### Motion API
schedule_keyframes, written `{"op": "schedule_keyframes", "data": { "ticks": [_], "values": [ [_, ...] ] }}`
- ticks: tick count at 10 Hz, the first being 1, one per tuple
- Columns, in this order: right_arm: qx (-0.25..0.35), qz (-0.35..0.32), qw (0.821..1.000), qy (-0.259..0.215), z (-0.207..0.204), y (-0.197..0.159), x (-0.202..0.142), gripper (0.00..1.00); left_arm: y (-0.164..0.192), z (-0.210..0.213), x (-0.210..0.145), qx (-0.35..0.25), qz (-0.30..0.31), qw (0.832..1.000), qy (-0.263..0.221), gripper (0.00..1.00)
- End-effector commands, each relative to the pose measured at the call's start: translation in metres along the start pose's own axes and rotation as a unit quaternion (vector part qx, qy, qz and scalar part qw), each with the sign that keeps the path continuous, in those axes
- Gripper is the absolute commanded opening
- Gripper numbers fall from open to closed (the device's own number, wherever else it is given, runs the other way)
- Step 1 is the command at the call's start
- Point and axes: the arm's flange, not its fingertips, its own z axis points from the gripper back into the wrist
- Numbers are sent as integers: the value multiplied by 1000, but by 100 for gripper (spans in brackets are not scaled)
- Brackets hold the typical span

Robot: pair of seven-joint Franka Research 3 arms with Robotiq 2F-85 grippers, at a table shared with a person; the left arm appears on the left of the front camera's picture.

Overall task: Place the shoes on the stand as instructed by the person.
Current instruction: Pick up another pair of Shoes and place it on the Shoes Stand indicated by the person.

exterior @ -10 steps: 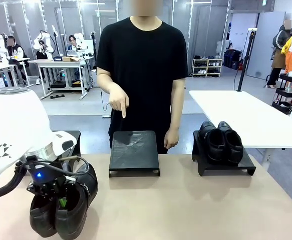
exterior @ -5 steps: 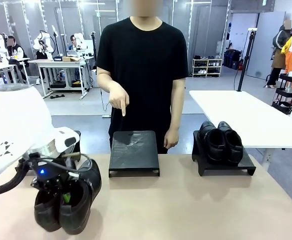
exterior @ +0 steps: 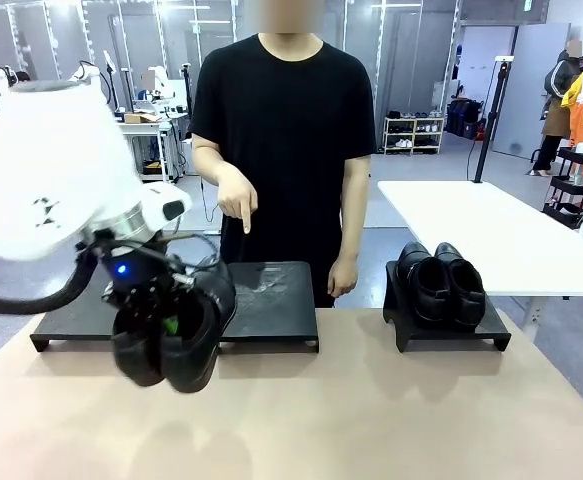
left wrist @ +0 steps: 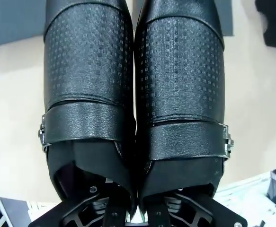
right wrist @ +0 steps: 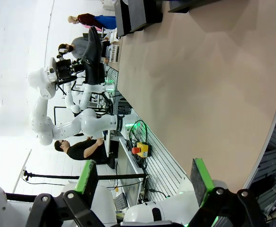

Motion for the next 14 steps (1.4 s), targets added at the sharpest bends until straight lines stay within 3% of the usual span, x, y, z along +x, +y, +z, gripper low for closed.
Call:
{"op": "schedule_keyframes", "data": {
  "ticks": [1, 5, 8, 14],
  "values": [
    [-7, -1, 1000, -1, -2, 2, -3, 100, -34, 6, 42, 28, 13, 999, -26, 9],
    [-7, -1, 1000, -1, -2, 2, -3, 100, -88, -12, 108, 38, 58, 995, -66, 9],
    [-7, -1, 1000, -1, -2, 2, -3, 100, -103, -34, 146, 61, 65, 992, -85, 9],
    [-7, -1, 1000, -1, -2, 2, -3, 100, -125, -84, 206, 69, 13, 989, -134, 9]
  ]
}}
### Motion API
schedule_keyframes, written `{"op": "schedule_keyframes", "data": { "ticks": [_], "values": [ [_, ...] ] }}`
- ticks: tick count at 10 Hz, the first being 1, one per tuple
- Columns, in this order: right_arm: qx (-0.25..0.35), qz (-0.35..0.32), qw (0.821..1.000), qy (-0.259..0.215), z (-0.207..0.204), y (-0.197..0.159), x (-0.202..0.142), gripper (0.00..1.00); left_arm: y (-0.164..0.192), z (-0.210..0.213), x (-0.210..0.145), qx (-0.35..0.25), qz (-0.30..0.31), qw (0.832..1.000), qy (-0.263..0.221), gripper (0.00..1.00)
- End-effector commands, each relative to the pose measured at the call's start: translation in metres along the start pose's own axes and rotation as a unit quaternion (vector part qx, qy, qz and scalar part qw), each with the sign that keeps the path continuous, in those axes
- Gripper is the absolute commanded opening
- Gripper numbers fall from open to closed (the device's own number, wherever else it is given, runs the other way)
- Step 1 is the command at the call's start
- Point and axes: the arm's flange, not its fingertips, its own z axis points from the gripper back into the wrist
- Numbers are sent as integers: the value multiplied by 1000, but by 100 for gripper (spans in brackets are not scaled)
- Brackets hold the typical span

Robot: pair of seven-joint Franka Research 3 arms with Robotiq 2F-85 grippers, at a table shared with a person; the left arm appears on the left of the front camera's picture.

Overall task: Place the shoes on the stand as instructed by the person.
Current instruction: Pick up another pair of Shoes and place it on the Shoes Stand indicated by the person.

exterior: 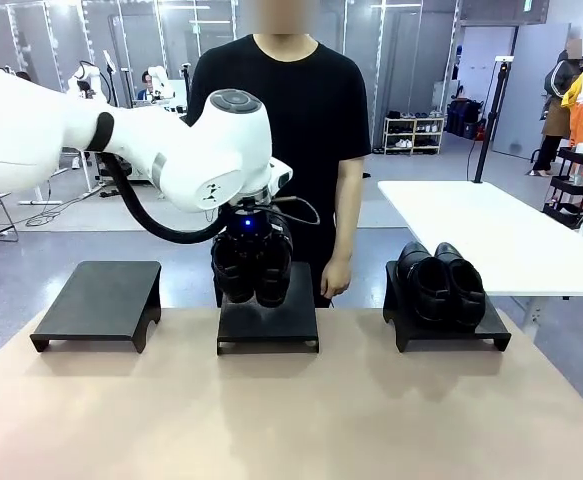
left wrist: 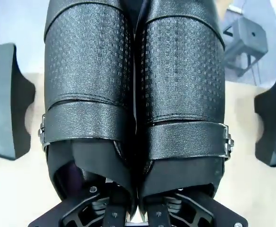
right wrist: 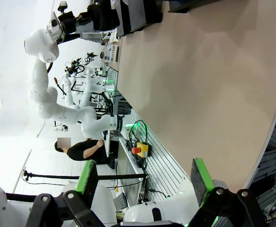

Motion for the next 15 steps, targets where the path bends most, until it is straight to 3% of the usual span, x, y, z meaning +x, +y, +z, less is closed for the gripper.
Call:
{"op": "schedule_keyframes", "data": {
  "ticks": [1, 7, 14, 15],
  "values": [
    [-7, -1, 1000, 0, -2, 2, -3, 100, -12, -8, 17, 8, -13, 1000, -25, 9],
    [-7, -1, 1000, 0, -2, 2, -3, 100, -12, -62, 19, 21, -7, 1000, -17, 9],
    [-7, -1, 1000, 0, -2, 2, -3, 100, -18, -78, 3, 31, -17, 999, 21, 9],
    [-7, -1, 1000, 0, -2, 2, -3, 100, -18, -79, 2, 32, -16, 999, 19, 30]
  ]
}}
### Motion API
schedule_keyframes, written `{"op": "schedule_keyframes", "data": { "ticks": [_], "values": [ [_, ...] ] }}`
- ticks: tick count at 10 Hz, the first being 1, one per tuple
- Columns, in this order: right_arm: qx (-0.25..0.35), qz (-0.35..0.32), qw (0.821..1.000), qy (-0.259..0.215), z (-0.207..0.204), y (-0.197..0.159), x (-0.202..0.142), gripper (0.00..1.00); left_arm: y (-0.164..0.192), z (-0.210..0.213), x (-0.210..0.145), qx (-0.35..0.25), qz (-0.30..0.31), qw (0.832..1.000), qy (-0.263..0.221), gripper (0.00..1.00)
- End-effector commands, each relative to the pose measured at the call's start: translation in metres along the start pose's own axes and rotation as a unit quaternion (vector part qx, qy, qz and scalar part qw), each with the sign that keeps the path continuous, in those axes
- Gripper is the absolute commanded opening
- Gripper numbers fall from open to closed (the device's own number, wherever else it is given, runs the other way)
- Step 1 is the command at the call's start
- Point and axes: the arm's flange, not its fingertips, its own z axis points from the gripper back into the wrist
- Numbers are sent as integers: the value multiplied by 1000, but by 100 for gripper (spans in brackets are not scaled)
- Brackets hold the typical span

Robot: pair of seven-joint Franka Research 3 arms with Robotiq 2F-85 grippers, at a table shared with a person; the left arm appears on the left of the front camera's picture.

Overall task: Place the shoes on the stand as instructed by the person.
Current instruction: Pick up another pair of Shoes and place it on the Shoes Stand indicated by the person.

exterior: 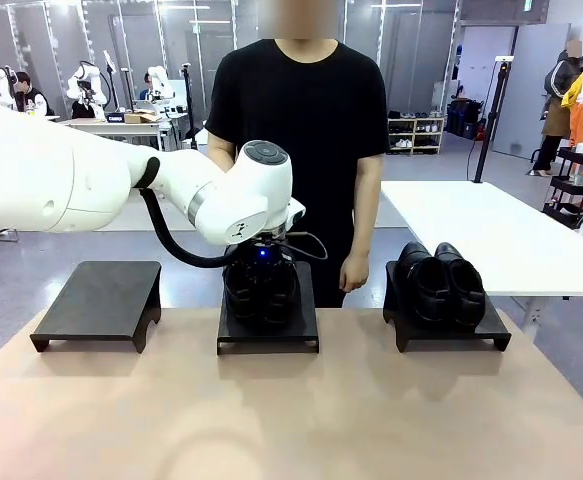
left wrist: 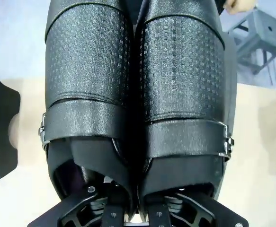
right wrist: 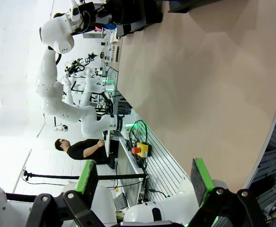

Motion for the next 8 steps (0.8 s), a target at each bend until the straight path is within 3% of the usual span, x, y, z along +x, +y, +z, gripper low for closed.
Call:
{"op": "schedule_keyframes", "data": {
  "ticks": [1, 2, 3, 4, 5, 6, 8],
  "values": [
    [-7, -1, 1000, 0, -2, 2, -3, 100, 2, 4, 4, -3, -8, 1000, 4, 34],
    [-7, -1, 1000, 0, -2, 2, -3, 100, 2, 6, 4, -5, -9, 1000, 3, 55],
    [-7, -1, 1000, 0, -2, 2, -3, 100, 2, 8, 3, -6, -8, 1000, 2, 58],
    [-7, -1, 1000, 0, -2, 2, -3, 100, 2, 11, 3, 2, -6, 1000, 1, 78],
    [-7, -1, 1000, 0, -2, 2, -3, 100, 3, 13, 1, 4, -6, 1000, 4, 79],
    [-7, -1, 1000, 0, -2, 2, -3, 100, 4, 16, 0, 6, 2, 1000, 11, 100],
    [-7, -1, 1000, 0, -2, 2, -3, 100, 8, 26, -5, 3, 14, 1000, 20, 100]
  ]
}}
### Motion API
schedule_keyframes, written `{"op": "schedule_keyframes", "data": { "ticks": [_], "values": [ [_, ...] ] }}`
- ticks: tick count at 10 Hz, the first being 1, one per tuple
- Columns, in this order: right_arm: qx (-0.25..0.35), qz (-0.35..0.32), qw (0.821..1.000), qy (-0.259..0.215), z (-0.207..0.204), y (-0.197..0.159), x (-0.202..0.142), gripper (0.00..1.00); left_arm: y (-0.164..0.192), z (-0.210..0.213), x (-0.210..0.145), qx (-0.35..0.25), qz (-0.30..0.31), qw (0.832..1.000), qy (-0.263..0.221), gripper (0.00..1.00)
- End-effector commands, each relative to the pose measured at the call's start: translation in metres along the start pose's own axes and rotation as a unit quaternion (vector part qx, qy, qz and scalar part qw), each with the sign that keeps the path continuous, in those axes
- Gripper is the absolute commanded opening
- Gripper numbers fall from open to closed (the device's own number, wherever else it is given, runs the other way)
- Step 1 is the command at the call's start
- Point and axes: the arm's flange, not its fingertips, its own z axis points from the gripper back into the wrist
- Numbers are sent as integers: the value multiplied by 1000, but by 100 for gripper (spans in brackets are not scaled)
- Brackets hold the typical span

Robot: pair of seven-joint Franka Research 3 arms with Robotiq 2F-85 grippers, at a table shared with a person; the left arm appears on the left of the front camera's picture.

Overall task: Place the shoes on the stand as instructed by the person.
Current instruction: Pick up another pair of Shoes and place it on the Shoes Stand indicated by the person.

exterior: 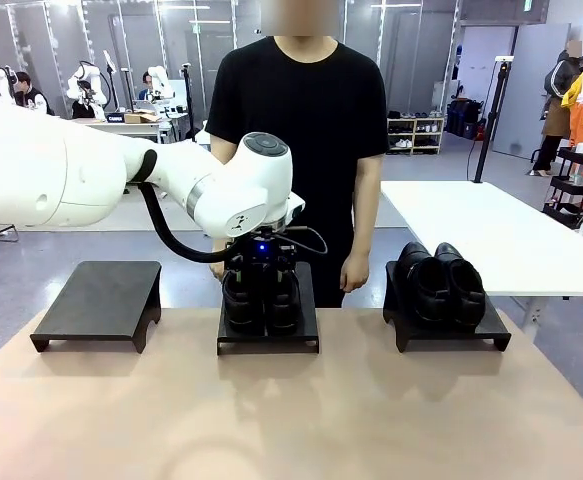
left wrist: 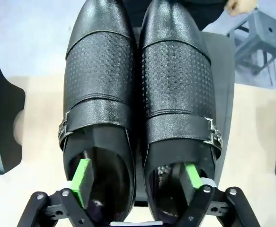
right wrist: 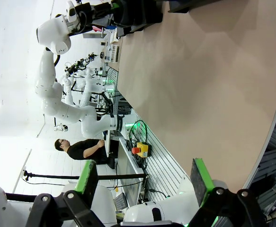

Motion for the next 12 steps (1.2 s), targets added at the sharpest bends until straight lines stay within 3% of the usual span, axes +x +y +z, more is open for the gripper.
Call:
{"op": "schedule_keyframes", "data": {
  "ticks": [1, 2, 3, 12],
  "values": [
    [-7, -1, 1000, 0, -2, 2, -3, 100, 7, 15, -10, 0, 11, 1000, 19, 95],
    [-7, -1, 1000, 0, -2, 2, -3, 100, 12, 19, -14, -4, 9, 1000, 30, 100],
    [-7, -1, 1000, 0, -2, 2, -3, 100, 1, 5, 0, 0, 3, 1000, 3, 100],
    [-7, -1, 1000, 0, -2, 2, -3, 100, 1, 5, 0, 0, 3, 1000, 3, 100]
  ]
}}
